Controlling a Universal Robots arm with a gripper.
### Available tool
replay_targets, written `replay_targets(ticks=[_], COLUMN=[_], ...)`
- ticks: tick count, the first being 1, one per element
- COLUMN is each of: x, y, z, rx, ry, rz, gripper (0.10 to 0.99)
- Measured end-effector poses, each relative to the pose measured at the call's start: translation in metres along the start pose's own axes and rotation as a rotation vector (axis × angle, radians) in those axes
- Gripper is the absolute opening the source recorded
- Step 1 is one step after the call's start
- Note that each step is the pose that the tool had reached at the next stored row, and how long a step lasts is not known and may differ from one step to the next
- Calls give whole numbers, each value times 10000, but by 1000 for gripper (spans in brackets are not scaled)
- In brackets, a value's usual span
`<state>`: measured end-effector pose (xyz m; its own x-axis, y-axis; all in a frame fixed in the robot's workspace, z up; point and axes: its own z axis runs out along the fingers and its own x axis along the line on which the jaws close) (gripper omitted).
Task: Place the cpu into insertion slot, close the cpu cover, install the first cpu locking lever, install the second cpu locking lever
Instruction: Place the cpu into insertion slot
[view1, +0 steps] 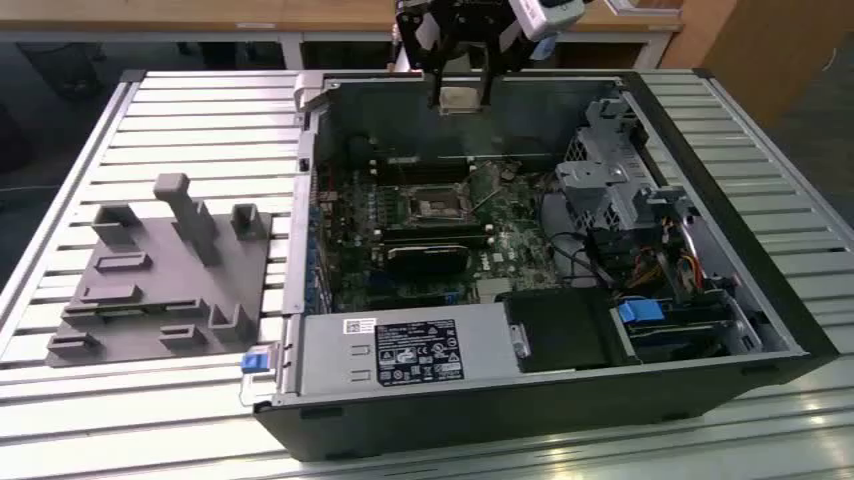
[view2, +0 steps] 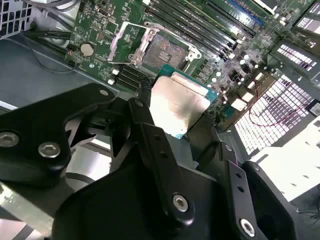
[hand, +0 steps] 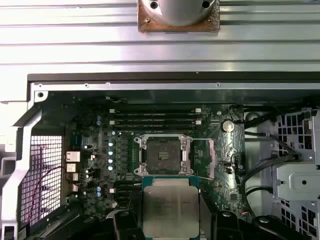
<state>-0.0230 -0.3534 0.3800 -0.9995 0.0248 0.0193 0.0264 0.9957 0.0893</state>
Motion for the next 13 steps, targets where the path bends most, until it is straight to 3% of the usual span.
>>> replay_targets(ticks=[8,13], x=[0,0], y=[0,0], z=[0,0], rx=[0,-7], ry=[-3,-37], rz=[36,416], gripper=[541,541])
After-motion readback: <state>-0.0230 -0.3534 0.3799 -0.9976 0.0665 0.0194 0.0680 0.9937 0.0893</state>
